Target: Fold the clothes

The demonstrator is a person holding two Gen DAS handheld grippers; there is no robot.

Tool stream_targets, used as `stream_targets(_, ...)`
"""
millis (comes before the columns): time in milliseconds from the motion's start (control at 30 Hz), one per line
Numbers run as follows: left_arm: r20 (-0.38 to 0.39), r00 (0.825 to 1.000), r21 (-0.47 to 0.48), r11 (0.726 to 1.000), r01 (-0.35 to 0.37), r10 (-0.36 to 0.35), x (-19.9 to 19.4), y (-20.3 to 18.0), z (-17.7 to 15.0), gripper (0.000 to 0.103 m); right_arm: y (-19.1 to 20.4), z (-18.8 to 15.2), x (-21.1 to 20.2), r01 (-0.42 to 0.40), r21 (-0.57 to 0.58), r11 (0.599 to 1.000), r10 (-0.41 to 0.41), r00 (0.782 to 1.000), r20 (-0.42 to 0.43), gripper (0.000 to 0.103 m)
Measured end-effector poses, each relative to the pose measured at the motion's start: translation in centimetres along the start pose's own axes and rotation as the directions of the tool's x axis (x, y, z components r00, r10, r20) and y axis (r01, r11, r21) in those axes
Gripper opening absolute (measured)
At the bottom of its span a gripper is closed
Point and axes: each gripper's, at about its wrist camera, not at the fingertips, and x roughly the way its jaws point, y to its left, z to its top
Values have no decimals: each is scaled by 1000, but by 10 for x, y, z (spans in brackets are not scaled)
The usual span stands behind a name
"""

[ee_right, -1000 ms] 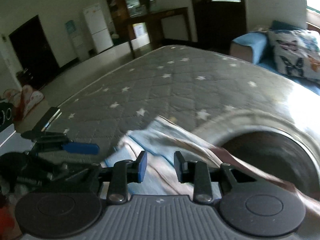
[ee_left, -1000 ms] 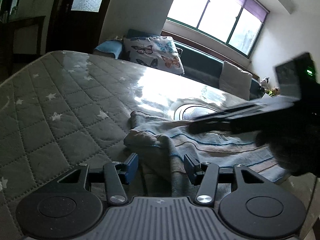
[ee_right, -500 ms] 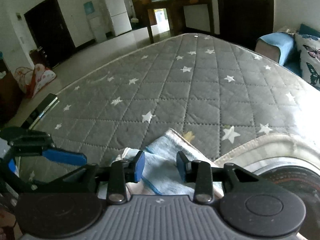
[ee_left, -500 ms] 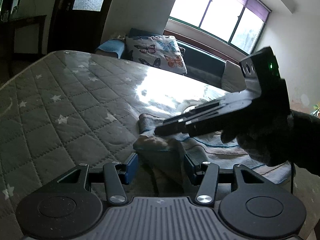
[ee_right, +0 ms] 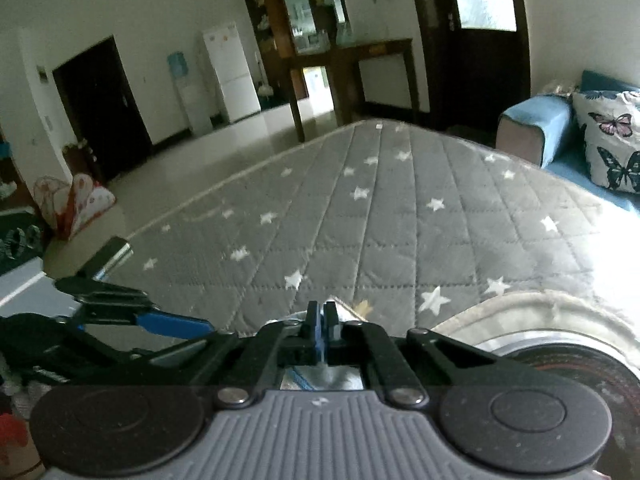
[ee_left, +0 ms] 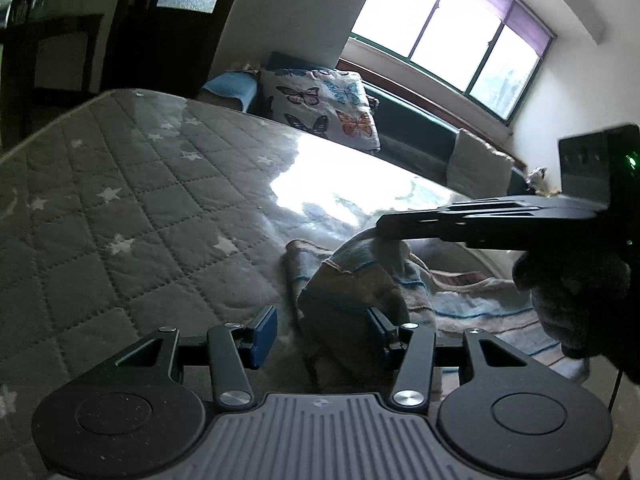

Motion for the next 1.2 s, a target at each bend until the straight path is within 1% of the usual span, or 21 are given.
stream_targets(133,-8,994,-55,993,104,-105,7,5,6,53,-3,2,-17,-3,18,1000,2,999,45,0)
stream_targets(233,-3,983,-109,977,184,-186,12,9,9,54,-6,4,-27,-1,30,1000,-1,998,69,0)
stream_targets(333,17,959,-169,944,283,-284,15,15,12,59,-11,4,-34,-2,51,999,-3,996,91,0)
stream_targets(400,43,934,-193,914,357,-355,16,17,13,66,-13,4,-39,-3,63,998,-3,994,106,0)
stream_targets(467,59,922,-199,900,387,-384,16,18,13,77,-15,3,-44,-8,75,997,-2,993,121,0)
stream_targets(533,79,901,-206,877,433,-426,15,20,13,80,-16,2,-46,-7,82,997,-3,992,125,0)
stream_targets(633,102,899,-211,873,439,-427,12,20,15,81,-17,2,-42,-4,94,996,-7,993,122,0)
stream_targets(700,92,921,-210,897,389,-378,7,22,16,81,-16,2,-38,4,94,996,-15,993,117,0)
stream_targets(767,80,928,-206,905,373,-364,2,23,15,81,-14,1,-34,1,95,995,-11,994,110,0)
stream_targets(800,81,928,-200,906,372,-363,1,24,14,83,-14,1,-33,0,93,996,-11,994,111,0)
stream_targets(833,82,927,-196,906,374,-365,1,24,15,87,-13,1,-34,-4,94,996,-7,993,115,0)
stream_targets(867,81,927,-195,906,376,-367,1,24,14,90,-12,0,-34,-7,97,995,-5,993,120,0)
stream_targets(933,73,927,-197,906,375,-368,6,21,15,90,-11,0,-36,-6,99,995,-7,992,125,0)
stream_targets(1000,60,922,-181,904,387,-382,11,13,15,90,-12,-1,-39,-6,109,994,-8,991,133,0)
stream_targets(1100,43,915,-156,902,403,-402,20,5,17,93,-15,-2,-44,-20,128,992,1,990,143,0)
stream_targets(1200,30,908,-152,896,417,-418,29,2,18,94,-17,-3,-47,-24,136,990,3,988,155,0)
